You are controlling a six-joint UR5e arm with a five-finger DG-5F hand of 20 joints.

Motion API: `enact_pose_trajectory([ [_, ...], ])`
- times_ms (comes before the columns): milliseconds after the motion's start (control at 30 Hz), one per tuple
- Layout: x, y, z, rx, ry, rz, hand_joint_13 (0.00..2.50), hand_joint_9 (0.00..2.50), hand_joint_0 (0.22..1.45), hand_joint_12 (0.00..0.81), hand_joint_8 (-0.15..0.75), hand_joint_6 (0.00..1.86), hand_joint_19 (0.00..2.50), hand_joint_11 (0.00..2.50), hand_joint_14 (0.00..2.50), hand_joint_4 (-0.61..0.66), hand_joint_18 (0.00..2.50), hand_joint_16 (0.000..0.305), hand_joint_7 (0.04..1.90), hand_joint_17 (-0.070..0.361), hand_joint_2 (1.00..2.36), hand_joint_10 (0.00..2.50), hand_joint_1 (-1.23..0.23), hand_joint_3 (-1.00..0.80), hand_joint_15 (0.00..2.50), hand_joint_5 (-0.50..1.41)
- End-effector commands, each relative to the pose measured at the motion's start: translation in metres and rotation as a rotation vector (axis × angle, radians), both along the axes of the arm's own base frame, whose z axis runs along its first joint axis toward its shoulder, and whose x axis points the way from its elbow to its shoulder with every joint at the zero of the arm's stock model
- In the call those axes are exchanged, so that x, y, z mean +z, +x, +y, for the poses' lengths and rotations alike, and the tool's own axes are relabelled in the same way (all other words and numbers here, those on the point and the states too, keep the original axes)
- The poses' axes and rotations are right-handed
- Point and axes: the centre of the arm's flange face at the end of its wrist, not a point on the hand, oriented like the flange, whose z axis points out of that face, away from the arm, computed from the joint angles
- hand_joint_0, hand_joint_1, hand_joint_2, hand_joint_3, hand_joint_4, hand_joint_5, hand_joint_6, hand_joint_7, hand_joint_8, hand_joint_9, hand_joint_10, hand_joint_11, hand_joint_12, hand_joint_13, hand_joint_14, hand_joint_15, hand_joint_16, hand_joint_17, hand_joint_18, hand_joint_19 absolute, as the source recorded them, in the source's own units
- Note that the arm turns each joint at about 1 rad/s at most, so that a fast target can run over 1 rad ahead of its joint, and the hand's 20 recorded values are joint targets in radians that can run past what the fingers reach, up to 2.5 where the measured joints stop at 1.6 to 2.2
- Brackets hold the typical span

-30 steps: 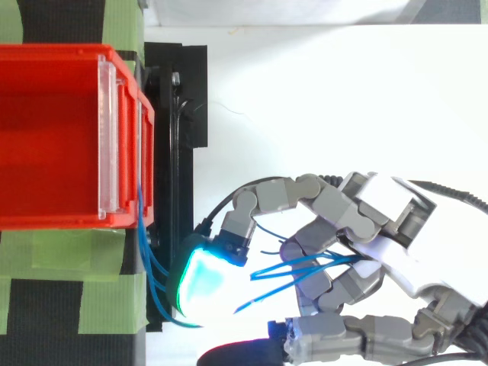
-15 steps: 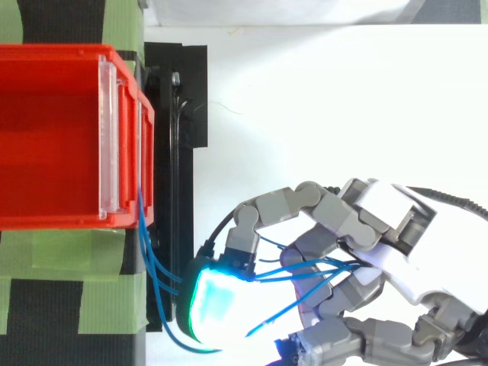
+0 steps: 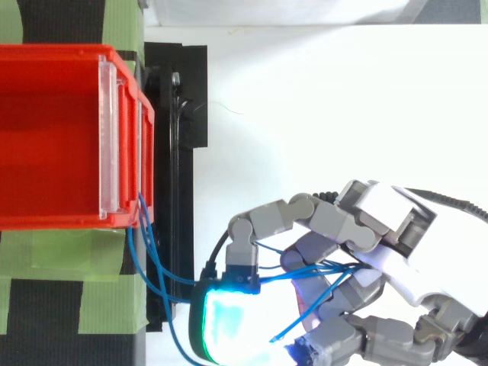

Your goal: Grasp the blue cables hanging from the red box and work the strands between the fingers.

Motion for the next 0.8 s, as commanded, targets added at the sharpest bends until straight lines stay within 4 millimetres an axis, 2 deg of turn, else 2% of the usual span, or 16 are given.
enact_pose_trajectory([
  [0,-0.0001,-0.0001,0.0,0.0,-0.001,0.001,1.76,1.56,0.74,0.537,0.369,0.65,0.79,2.5,2.5,0.21,2.04,0.198,1.33,0.149,1.0,2.5,-0.54,-1.0,1.57,0.53],
  [133,-0.0021,-0.0019,-0.0011,-0.006,-0.031,0.035,1.76,1.56,0.68,0.537,0.369,0.53,0.79,2.5,2.5,0.25,2.04,0.198,1.28,0.149,1.0,2.5,-0.58,-1.0,1.57,0.4],
  [167,-0.0026,-0.0021,-0.0023,-0.009,-0.042,0.045,1.76,1.56,0.67,0.537,0.369,0.44,0.79,2.5,2.5,0.27,2.04,0.198,1.29,0.149,1.0,2.5,-0.58,-1.0,1.57,0.38],
  [267,-0.0033,-0.0028,-0.0026,-0.017,-0.087,0.079,1.76,1.56,0.66,0.537,0.369,0.33,0.79,2.5,2.5,0.28,2.04,0.198,1.31,0.149,1.0,2.5,-0.59,-1.0,1.57,0.39],
  [767,-0.0038,-0.0023,-0.0099,-0.052,-0.194,0.152,1.76,1.56,0.68,0.537,0.369,0.29,0.79,2.5,2.5,0.27,2.04,0.198,1.33,0.149,1.0,2.5,-0.61,-1.0,1.57,0.38],
])
